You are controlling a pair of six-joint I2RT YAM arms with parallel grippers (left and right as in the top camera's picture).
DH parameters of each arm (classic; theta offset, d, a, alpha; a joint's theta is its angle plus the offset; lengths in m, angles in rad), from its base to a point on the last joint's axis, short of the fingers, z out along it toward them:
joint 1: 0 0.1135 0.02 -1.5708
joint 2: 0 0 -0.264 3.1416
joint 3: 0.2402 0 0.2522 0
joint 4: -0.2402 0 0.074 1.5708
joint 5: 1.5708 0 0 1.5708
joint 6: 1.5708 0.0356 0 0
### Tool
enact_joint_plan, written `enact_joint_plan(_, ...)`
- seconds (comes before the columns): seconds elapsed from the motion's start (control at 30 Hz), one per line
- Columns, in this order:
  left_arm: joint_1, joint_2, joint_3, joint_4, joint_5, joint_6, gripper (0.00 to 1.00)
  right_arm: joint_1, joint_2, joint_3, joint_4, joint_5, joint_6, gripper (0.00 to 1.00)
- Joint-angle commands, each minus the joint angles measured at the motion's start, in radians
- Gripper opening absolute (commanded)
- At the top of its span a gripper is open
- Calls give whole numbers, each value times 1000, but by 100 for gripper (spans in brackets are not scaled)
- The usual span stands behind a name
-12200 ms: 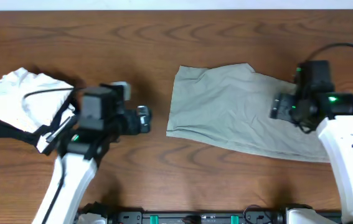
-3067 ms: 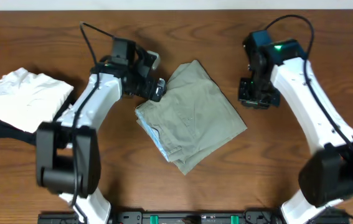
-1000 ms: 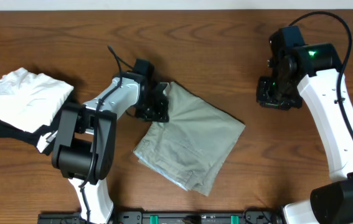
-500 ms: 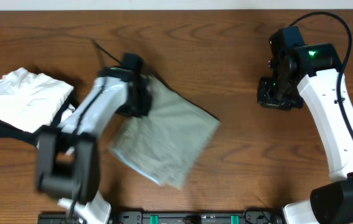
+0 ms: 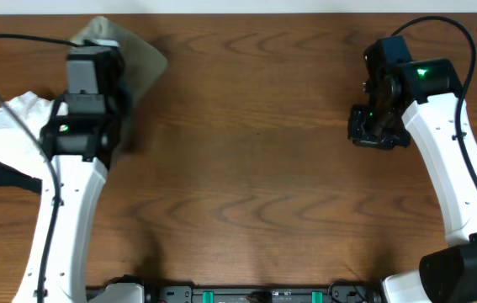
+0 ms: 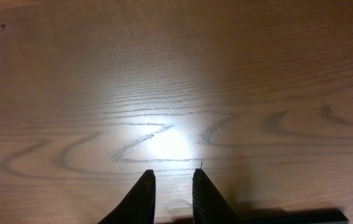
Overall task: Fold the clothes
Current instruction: 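Carry the folded shorts with the left gripper onto the white clothes stack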
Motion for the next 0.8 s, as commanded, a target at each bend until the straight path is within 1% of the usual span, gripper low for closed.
enact_joint_plan(0.0, 51, -15, 20, 50, -66, 42, 6, -6, -19, 8, -5, 14, -18, 19)
enact_joint_plan(0.13, 108, -11, 20, 92, -66, 40, 6, -6, -19, 8, -9, 14, -18, 19)
enact_joint_plan(0.33, 168, -11, 20, 111, -65, 22, 6, -6, -19, 8, -7, 14, -18, 19)
enact_joint_plan(0.67, 346, 6, 19, 86, -55, -129, 6, -6, -19, 8, -6, 29, -18, 19)
enact_joint_plan(0.77, 394, 22, 19, 59, -55, -145, 6, -6, -19, 8, -6, 29, -18, 20)
